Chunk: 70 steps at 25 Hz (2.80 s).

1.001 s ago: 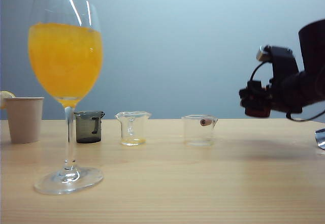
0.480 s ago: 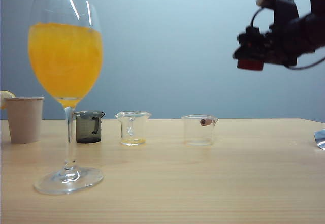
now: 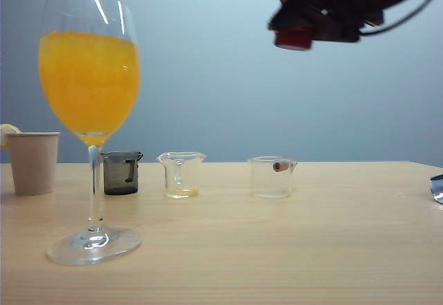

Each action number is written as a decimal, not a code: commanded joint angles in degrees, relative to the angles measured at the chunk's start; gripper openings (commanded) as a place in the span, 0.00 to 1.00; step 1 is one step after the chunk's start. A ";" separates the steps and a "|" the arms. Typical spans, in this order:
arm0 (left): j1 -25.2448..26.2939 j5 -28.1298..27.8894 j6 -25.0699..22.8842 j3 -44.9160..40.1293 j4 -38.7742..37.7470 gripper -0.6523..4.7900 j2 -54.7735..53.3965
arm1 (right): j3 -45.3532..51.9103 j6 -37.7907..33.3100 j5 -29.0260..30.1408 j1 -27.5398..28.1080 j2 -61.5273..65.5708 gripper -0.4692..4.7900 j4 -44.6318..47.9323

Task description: Pick up the fourth measuring cup from the left, pour the grenadine inside into the goblet, and finally put the measuring cup back in its original place.

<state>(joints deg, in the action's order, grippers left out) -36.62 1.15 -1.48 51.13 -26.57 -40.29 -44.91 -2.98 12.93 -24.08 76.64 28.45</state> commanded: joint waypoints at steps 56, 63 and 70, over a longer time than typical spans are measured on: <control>0.07 1.84 -0.07 0.37 -2.16 0.11 0.76 | -18.21 26.29 -5.38 -26.88 7.30 0.11 -16.68; 0.15 -1.77 -0.13 0.37 -2.58 0.11 1.84 | -18.21 32.15 -5.57 -27.08 7.30 0.10 -17.25; 0.15 -2.45 -0.07 0.37 -2.73 0.11 1.81 | -18.21 38.99 -5.53 -27.17 7.32 0.10 -19.67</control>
<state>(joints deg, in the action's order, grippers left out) -36.58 -1.10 -1.50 51.24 -29.61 -38.59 -62.57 34.57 7.29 -51.13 84.25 7.79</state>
